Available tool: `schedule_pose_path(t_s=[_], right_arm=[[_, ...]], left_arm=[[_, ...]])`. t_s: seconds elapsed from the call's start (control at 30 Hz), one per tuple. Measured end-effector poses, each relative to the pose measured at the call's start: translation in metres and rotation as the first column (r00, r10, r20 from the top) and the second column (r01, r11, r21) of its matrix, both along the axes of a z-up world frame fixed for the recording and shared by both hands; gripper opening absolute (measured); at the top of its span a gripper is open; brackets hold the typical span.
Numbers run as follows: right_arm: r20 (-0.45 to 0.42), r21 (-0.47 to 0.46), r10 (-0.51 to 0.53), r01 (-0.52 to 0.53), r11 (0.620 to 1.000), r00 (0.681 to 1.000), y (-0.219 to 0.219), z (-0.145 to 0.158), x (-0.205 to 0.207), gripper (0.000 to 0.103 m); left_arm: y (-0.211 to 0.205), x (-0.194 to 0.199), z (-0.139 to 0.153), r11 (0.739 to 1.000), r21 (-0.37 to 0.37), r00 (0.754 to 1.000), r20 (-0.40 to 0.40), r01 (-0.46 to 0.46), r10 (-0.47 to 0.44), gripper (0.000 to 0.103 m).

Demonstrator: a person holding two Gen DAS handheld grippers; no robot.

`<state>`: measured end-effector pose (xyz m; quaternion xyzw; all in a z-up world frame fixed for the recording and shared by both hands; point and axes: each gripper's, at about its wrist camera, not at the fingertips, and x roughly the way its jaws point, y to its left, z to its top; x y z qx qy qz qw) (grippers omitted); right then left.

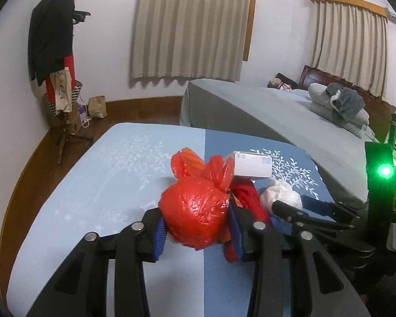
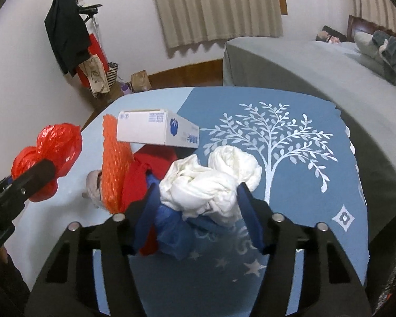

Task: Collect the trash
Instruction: 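Grasp the white crumpled cloth with the right tool while the left tool holds the red bag, then carry the red bag and white cloth over the black bin and open both tools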

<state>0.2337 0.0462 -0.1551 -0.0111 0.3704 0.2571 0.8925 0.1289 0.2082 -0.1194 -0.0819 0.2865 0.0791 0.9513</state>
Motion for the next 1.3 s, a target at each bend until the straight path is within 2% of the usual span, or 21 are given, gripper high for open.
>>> schedule_pose_path(t_s=[0.13,0.23,0.77,1.1,1.3], right_arm=[[-0.002,0.005,0.014,-0.014,1.000,1.000,-0.004,0.001,-0.001,0.038],[-0.006,0.021,0.019,-0.019,1.000,1.000,-0.011,0.004,-0.002,0.035],[0.064,0.116,-0.009,0.002,0.993,0.998,-0.059,0.050,-0.039,0.035],[0.106,0.130,-0.092,0.078,0.988,0.990,-0.113,0.071,-0.062,0.035],[0.120,0.128,-0.165,0.149,0.981,0.979,-0.154,0.077,-0.078,0.035]], left_arm=[[-0.002,0.000,0.000,1.000,-0.001,1.000,-0.003,0.002,-0.002,0.040],[-0.002,0.000,0.001,1.000,0.003,1.000,-0.001,0.003,-0.003,0.040],[-0.028,-0.007,0.017,0.998,0.017,0.998,0.026,0.053,-0.053,0.040],[-0.070,-0.005,0.030,0.990,0.010,0.989,0.045,0.142,-0.143,0.040],[-0.109,-0.001,0.033,0.974,0.003,0.973,0.054,0.224,-0.224,0.040]])
